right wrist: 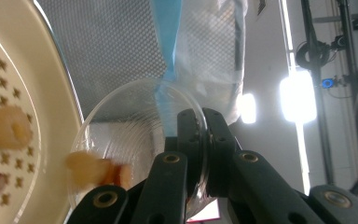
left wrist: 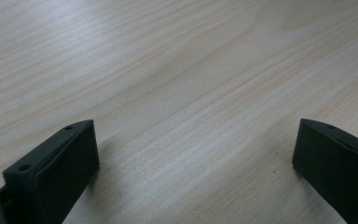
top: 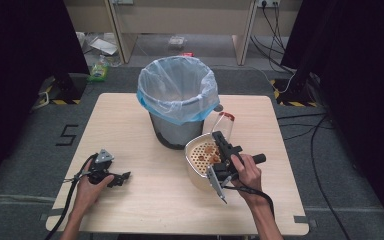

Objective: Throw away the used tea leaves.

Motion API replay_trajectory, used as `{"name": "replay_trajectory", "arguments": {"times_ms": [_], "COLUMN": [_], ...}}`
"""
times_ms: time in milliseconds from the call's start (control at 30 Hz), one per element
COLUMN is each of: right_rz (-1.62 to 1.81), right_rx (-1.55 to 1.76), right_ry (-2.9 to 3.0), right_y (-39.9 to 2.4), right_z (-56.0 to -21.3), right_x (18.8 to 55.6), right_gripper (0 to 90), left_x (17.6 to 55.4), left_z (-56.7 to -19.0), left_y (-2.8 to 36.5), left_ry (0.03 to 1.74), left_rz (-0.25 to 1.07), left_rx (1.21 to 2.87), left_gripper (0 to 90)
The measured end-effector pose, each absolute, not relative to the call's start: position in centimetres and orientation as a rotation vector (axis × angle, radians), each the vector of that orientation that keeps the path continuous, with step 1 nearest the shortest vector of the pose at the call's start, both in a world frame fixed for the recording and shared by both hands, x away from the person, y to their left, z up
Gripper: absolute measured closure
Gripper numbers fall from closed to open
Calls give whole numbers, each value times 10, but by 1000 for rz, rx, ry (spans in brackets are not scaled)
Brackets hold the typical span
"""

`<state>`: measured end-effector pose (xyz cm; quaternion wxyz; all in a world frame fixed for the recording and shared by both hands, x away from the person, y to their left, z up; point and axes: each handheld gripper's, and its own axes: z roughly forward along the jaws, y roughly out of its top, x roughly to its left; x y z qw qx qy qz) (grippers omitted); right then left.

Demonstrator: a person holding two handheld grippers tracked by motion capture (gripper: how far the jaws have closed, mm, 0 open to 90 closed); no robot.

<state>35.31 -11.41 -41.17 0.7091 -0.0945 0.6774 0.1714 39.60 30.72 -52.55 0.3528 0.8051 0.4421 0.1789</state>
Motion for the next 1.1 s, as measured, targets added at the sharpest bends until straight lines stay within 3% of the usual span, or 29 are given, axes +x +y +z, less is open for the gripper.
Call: {"name": "replay_trajectory", "arguments": {"times_ms": [433,733,1100], "right_rz": [450,940,1283], "right_rx": [-150,349,723], "right_ry": [1509,1647,1660], "right_y": [-117,-153,-183], "right_z": [-400,-379,-375], "right_x": [354,375,392], "right_gripper": [875,872,872], "left_x": [396,396,396], "left_z": [-525,-526,-525], "left_y": [307,307,307], "left_ry": [1144,1143,1144], "left_rz": [463,463,462], "left_rx": [2083,2083,2084], "left_gripper": [0,0,0]}}
